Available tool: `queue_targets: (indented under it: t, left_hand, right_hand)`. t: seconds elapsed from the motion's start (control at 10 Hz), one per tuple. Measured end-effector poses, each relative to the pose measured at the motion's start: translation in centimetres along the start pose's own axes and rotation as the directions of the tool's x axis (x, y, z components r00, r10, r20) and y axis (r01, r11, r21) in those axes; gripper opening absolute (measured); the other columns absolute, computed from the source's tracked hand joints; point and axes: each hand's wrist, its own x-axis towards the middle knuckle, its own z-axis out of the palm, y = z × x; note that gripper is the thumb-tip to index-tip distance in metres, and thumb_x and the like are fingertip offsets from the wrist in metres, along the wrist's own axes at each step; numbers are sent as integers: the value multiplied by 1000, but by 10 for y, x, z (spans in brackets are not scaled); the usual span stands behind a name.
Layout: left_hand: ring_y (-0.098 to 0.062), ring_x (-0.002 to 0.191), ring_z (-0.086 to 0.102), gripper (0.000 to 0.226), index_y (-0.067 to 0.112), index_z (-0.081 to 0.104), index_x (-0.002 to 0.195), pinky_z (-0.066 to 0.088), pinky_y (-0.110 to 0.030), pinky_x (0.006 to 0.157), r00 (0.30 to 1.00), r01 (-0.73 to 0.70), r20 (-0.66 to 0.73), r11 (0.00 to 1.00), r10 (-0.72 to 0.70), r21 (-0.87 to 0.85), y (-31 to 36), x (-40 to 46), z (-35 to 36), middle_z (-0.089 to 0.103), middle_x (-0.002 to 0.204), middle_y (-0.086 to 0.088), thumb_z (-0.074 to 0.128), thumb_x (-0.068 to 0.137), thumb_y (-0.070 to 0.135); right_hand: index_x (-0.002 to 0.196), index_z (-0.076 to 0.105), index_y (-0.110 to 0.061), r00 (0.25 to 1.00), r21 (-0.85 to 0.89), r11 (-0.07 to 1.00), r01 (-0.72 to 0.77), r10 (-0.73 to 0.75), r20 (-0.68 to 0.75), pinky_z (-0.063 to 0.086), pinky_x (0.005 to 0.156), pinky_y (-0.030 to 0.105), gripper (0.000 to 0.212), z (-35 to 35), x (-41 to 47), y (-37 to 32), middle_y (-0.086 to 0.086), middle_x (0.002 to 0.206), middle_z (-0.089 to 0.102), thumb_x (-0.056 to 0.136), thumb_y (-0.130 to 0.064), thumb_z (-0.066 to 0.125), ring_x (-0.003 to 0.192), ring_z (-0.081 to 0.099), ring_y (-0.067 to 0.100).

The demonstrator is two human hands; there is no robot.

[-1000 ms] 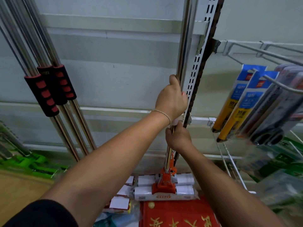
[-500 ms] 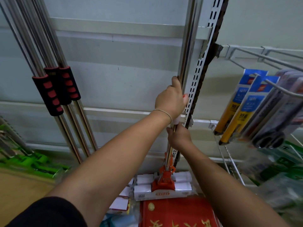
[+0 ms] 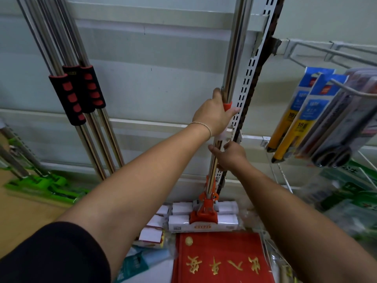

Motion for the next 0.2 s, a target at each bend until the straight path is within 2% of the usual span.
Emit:
queue_targets:
  t: [0.1, 0.2]
  left_hand:
    - [-32, 116, 59, 66, 10, 26, 144, 45, -34, 85, 996, 34, 78, 999, -32, -28, -9, -16, 4, 58, 131, -16, 52, 96, 48]
    - [-32, 119, 56, 61, 8, 27, 145, 39, -32, 83, 986, 99, 139, 994, -93, -37, -20, -27, 7, 56, 132, -17, 47, 100, 44]
  right_hand:
    - [131, 48, -10, 1000, 100, 995, -8, 8, 8, 59, 81, 47, 62, 7, -2, 3, 12, 108, 64, 85, -45, 69, 86, 71, 28]
    - [141, 41, -11, 999, 53, 998, 45, -43, -22, 57, 88, 47, 67, 10, -2, 10, 14, 124, 61, 86, -40, 66, 103, 67, 30]
